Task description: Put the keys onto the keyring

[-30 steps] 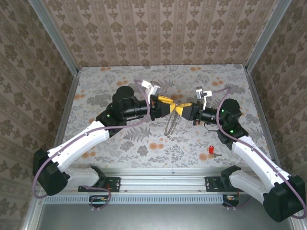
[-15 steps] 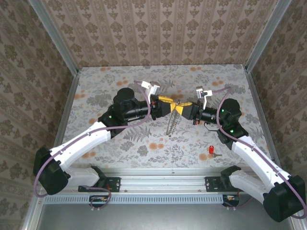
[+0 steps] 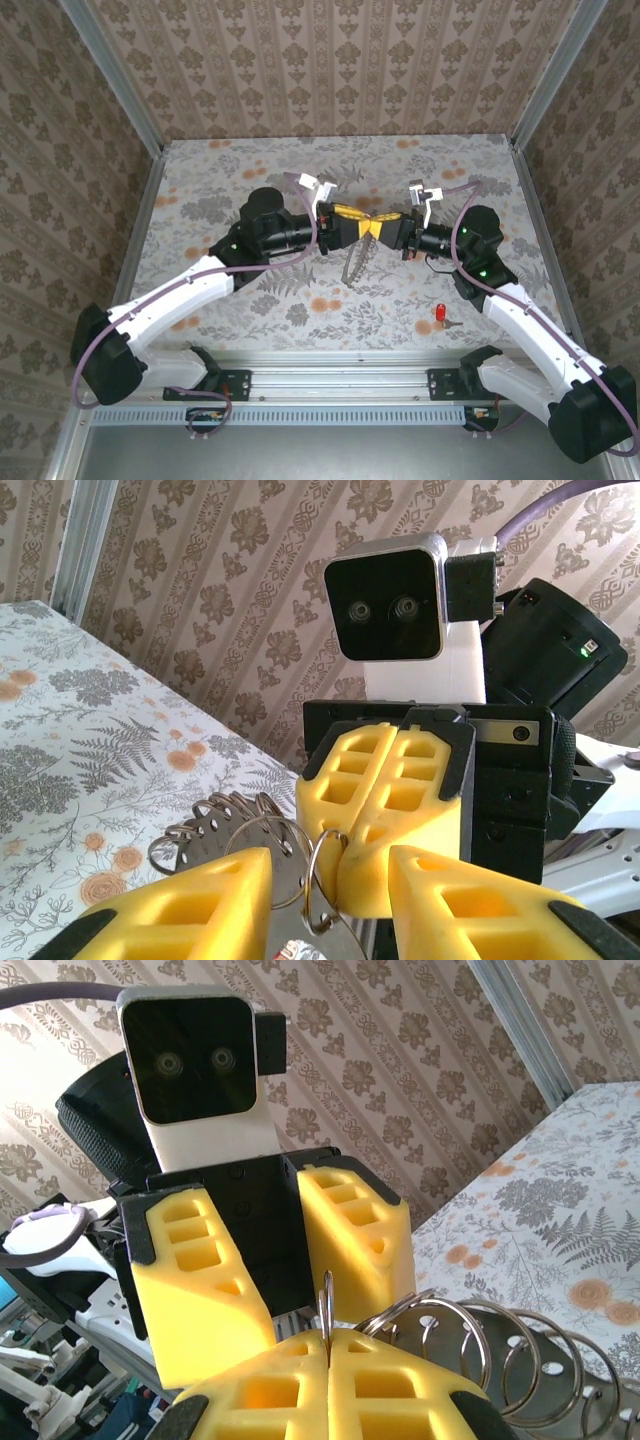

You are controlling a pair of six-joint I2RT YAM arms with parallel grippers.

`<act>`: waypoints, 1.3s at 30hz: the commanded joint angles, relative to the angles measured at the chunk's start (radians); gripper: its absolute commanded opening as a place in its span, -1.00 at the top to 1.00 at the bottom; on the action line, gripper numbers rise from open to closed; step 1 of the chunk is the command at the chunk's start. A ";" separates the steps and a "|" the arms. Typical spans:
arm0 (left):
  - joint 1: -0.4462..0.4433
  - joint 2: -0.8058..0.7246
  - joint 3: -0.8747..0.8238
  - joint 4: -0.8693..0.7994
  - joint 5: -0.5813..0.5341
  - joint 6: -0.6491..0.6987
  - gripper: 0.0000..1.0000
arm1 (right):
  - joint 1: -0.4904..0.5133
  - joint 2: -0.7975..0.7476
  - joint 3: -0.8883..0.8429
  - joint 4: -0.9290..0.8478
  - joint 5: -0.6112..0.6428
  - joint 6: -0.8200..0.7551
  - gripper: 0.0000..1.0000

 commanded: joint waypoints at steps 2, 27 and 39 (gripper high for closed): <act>-0.002 -0.038 -0.019 0.030 -0.005 -0.002 0.24 | -0.007 -0.003 0.025 0.039 0.024 -0.021 1.00; 0.010 -0.042 -0.042 0.067 -0.014 -0.010 0.35 | -0.006 -0.009 0.016 0.037 0.023 -0.020 1.00; 0.008 -0.005 -0.024 0.077 0.000 -0.010 0.34 | -0.007 -0.012 0.016 0.033 0.019 -0.023 1.00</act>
